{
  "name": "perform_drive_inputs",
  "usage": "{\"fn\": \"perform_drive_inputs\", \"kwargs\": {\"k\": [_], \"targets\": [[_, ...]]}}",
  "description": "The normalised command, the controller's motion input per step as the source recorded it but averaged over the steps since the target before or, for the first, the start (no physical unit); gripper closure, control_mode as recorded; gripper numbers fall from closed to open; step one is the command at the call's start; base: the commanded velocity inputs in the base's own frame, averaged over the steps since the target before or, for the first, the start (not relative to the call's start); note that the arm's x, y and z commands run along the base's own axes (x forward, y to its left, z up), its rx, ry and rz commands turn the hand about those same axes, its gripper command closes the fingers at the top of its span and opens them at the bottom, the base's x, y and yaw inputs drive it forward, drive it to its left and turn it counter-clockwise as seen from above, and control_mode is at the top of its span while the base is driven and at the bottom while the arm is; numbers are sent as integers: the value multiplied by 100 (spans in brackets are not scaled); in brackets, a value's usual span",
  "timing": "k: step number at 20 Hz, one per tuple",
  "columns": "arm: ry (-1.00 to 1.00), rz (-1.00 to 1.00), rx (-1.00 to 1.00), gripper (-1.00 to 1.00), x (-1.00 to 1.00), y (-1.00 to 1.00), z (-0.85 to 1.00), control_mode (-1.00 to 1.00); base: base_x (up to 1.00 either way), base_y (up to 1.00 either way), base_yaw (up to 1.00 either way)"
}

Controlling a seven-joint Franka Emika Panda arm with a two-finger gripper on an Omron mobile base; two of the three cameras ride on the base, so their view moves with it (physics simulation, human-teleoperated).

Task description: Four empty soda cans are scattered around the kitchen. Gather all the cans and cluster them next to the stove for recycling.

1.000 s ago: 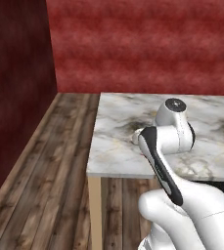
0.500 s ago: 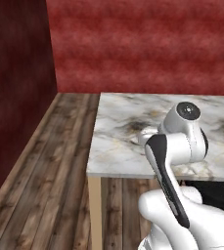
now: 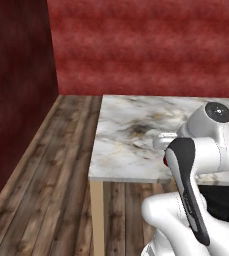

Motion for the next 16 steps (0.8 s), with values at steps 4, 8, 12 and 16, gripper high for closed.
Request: {"fn": "perform_drive_inputs", "kwargs": {"k": [4,8,12,16], "targets": [[0,-1,4,100,-16,0,16,-100,0,0,0],[0,-5,0,100,-1,0,0,-100,0,0,0],[0,-4,0,100,2,0,-3,-100,0,0,0],[0,-1,0,100,6,0,-4,-100,0,0,0]]}}
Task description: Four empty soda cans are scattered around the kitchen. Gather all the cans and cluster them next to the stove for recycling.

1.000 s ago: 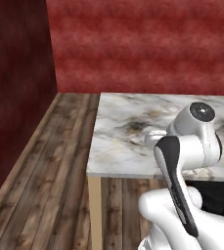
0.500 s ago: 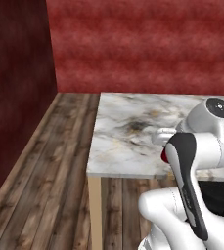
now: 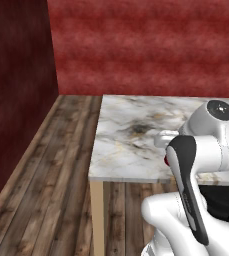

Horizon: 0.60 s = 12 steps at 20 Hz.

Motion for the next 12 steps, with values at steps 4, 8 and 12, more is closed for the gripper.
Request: {"fn": "perform_drive_inputs", "kwargs": {"k": [4,8,12], "targets": [[0,0,0,100,7,0,-9,-100,0,0,0],[0,0,0,100,5,0,-9,-100,0,0,0],[0,0,0,100,0,0,-13,-100,0,0,0]]}}
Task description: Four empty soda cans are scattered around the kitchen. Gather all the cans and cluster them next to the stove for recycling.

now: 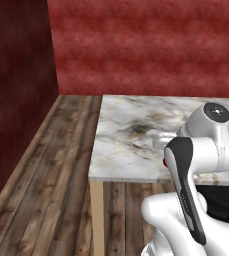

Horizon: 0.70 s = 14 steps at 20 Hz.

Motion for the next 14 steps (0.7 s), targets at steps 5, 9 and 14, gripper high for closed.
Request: {"fn": "perform_drive_inputs", "kwargs": {"k": [5,9,14], "targets": [[0,0,0,100,0,0,0,100,0,0,0],[0,0,0,100,0,0,0,100,-11,0,0],[0,0,0,100,0,0,0,100,-24,0,0]]}}
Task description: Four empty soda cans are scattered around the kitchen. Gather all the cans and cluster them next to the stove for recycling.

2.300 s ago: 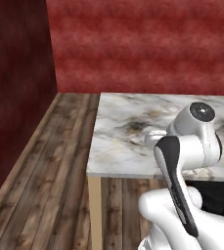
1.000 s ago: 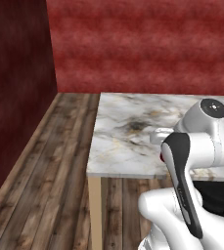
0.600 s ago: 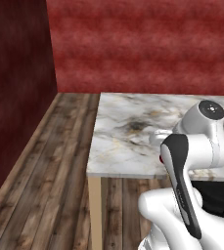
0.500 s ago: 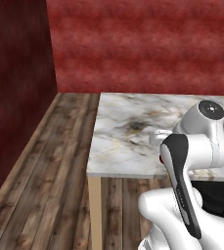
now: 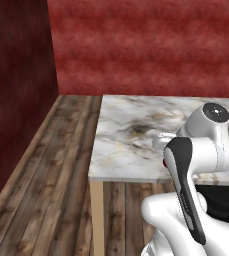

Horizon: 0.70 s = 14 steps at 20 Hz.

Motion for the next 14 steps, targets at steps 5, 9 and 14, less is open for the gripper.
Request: {"fn": "perform_drive_inputs", "kwargs": {"k": [5,9,14], "targets": [[0,0,0,100,0,0,0,100,-34,0,0],[0,0,0,100,0,0,0,100,-46,0,1],[0,0,0,100,0,0,0,100,-36,0,3]]}}
